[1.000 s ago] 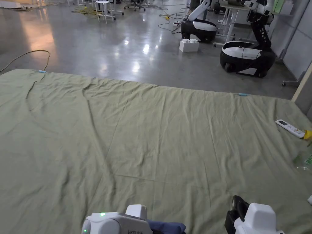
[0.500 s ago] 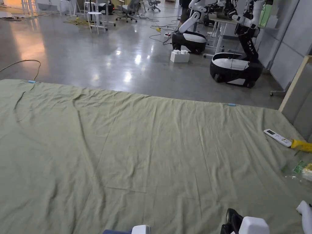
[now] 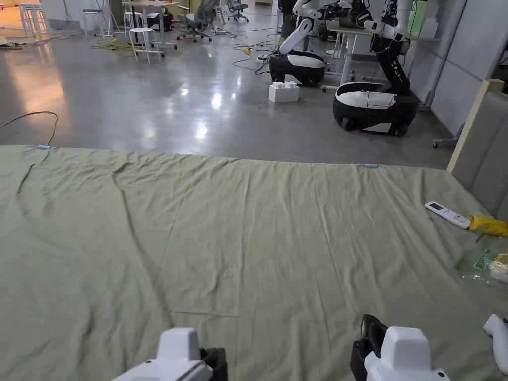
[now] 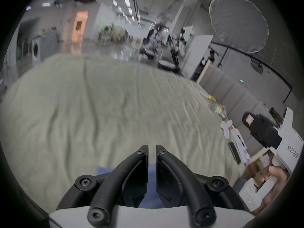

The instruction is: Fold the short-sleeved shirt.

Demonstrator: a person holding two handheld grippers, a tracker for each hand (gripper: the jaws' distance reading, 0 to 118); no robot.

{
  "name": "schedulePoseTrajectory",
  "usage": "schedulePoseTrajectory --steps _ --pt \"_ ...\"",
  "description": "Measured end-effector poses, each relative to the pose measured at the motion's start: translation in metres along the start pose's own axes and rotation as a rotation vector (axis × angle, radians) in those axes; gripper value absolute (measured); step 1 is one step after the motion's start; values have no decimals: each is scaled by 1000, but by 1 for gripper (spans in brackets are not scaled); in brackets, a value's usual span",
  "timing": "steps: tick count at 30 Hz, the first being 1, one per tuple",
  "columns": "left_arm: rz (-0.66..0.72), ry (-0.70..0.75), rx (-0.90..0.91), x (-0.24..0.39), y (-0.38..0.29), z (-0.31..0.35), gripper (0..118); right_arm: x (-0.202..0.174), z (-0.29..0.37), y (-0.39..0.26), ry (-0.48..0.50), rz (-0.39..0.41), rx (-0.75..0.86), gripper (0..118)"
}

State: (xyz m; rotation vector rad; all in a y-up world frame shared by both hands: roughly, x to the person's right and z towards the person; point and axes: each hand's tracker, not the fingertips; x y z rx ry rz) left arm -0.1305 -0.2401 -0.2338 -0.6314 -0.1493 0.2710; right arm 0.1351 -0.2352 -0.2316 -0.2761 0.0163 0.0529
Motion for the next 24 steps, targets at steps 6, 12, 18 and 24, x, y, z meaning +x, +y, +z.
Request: schedulePoseTrajectory --steps 6,12,18,24 --pt "-125 170 254 -23 34 27 9 -14 -7 24 -8 15 84 1" --pt "-279 366 381 -29 53 32 9 -23 -11 50 -40 10 186 1" --pt "-286 370 467 -34 62 35 9 -26 -11 66 -60 23 239 1" --pt "-289 368 488 -33 62 37 9 -25 -9 73 -62 32 259 1"
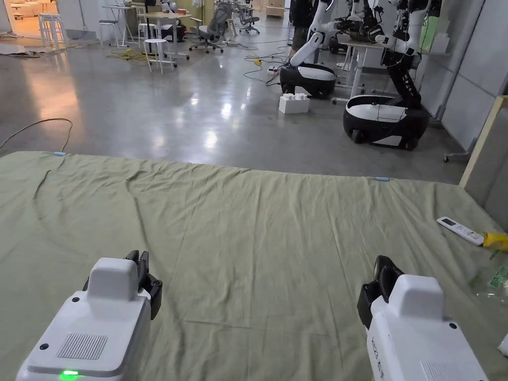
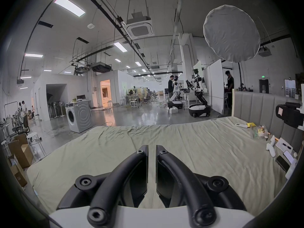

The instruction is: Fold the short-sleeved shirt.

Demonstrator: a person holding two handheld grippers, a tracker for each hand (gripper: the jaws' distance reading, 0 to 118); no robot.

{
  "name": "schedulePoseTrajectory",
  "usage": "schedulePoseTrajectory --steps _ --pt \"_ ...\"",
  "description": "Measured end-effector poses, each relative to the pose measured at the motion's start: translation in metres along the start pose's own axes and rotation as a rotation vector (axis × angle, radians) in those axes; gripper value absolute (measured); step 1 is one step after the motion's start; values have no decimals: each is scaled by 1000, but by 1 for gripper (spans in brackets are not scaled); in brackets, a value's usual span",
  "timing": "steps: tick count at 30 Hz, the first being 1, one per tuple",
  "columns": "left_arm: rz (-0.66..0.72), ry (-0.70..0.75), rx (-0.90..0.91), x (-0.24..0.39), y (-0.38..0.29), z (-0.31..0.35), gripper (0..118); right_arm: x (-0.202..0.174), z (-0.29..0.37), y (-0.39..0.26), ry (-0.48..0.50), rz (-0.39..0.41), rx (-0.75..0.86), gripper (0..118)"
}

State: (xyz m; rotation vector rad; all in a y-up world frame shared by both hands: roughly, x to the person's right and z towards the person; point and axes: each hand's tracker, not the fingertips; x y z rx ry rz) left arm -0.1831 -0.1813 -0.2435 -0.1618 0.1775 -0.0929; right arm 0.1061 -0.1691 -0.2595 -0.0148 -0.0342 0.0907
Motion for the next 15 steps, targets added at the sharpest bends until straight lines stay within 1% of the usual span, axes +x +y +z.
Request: schedulePoseTrajectory --steps 4,7,8,10,15 --pt "18 -5 -15 -10 -5 4 9 1 6 -7 8 7 -33 1" --pt "32 4 -45 -19 -14 5 9 -7 16 -26 55 -17 -120 1" --pt "53 3 -65 -23 -17 6 9 -13 22 -37 78 -27 -164 1" --pt "93 1 -94 -29 -23 7 9 -28 33 -56 116 0 -209 1" --pt "80 3 -143 -34 -45 13 9 -72 58 -106 247 33 -360 1"
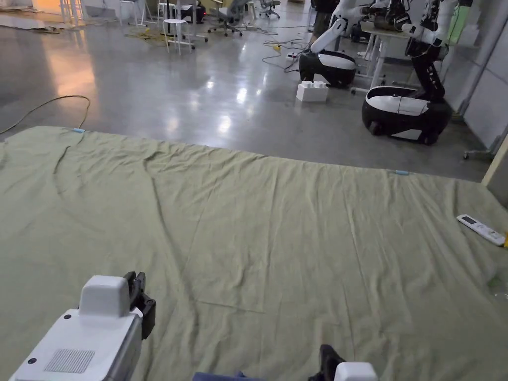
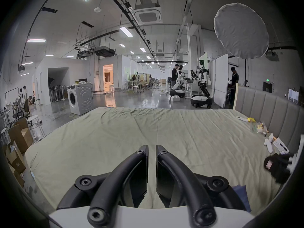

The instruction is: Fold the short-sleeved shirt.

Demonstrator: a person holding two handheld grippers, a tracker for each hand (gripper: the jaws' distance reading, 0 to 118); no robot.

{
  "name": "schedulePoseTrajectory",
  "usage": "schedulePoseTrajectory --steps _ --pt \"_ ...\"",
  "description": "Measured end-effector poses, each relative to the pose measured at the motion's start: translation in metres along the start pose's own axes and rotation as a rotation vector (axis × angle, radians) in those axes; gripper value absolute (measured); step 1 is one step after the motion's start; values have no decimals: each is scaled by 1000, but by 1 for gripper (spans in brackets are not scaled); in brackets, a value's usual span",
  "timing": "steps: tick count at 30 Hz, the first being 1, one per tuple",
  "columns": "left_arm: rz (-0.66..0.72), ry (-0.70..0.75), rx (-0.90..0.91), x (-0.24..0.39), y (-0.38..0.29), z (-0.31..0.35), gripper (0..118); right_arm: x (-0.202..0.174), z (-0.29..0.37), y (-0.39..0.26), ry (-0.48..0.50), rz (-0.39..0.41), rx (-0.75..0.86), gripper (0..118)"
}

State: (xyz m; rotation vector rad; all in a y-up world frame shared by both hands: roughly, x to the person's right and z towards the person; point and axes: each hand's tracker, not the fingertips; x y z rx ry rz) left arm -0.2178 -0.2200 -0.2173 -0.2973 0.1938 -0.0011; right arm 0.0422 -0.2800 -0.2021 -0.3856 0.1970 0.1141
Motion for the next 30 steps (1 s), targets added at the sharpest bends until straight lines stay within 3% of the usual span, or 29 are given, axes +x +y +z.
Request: schedulePoseTrajectory --steps 5,9,12,19,21,23,24,30 --pt "25 16 -40 -11 -13 3 9 -23 -11 -37 45 34 -97 1" --pt "52 30 -65 -21 -22 8 9 -22 -31 -65 2 68 -178 1" --pt "89 34 -101 -28 -30 8 9 -14 -46 -85 -37 37 -262 1" --pt "276 -177 -349 -44 -46 -6 10 -8 -48 -99 -34 50 -229 1" --pt "338 -254 -430 -47 -53 -13 22 -3 -49 -102 -42 -4 -233 1" --pt "364 -325 -503 -46 -61 -20 55 1 -50 -103 -43 -7 -234 1" --pt "383 -375 -524 -47 -66 -23 66 2 -50 -104 -44 -8 -234 1" --pt "499 -539 -653 -49 -90 -46 76 5 -49 -107 -37 -9 -228 1"
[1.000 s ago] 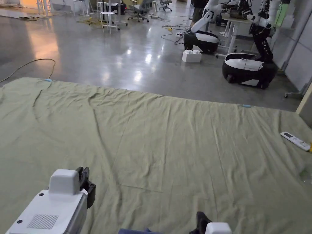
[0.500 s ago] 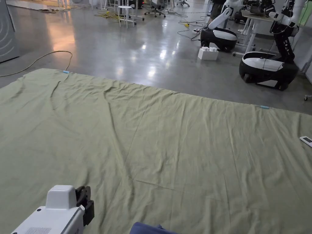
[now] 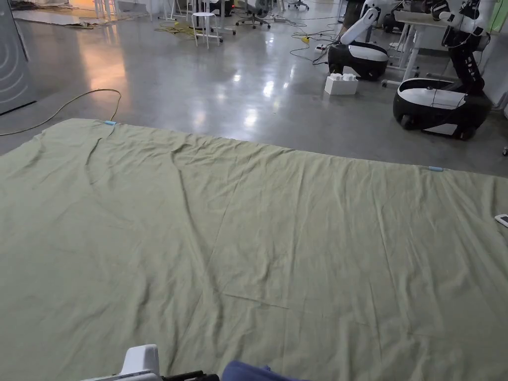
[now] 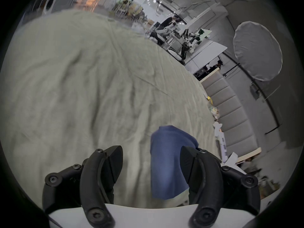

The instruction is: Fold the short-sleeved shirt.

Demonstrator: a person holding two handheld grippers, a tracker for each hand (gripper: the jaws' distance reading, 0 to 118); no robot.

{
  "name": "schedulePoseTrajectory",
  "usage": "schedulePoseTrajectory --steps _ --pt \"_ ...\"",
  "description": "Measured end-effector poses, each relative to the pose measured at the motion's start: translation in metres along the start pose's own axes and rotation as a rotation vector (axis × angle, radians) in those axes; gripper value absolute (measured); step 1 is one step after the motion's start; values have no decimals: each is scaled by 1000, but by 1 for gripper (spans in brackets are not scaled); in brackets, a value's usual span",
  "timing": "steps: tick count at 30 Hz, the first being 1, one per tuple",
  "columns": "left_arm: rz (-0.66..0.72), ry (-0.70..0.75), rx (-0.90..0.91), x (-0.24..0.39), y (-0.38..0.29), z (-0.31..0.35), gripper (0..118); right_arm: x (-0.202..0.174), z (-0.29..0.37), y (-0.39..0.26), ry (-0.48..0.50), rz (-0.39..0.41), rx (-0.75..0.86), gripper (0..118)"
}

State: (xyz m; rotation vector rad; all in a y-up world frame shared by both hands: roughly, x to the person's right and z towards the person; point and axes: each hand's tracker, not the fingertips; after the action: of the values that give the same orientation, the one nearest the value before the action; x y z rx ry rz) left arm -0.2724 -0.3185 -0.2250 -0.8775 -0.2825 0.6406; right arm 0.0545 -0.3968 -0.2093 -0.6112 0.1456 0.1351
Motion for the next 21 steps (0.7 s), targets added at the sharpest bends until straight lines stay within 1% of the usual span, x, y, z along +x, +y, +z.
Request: schedulePoseTrajectory --steps 3,7,11,12,15,16,18,19,21 --pt "85 -97 -38 -13 4 -13 82 0 0 -2 4 10 7 1" --pt "161 -177 -148 -24 9 -39 82 0 1 -2 2 23 13 1" --pt "172 -278 -273 -22 8 -67 82 0 1 -2 2 11 13 1" --pt "168 -305 -286 -20 7 -74 81 0 1 -2 2 7 11 1" --pt "142 -319 -276 -16 7 -86 79 1 2 0 4 5 10 1" --pt "134 -311 -275 -13 7 -88 74 0 3 0 5 5 10 1" --pt "139 -294 -278 -13 10 -93 57 1 3 1 5 6 8 1" --pt "143 -284 -280 -16 11 -95 50 2 2 1 6 3 5 1" --pt "189 -299 -297 -22 13 -94 43 2 2 1 9 -1 5 1"
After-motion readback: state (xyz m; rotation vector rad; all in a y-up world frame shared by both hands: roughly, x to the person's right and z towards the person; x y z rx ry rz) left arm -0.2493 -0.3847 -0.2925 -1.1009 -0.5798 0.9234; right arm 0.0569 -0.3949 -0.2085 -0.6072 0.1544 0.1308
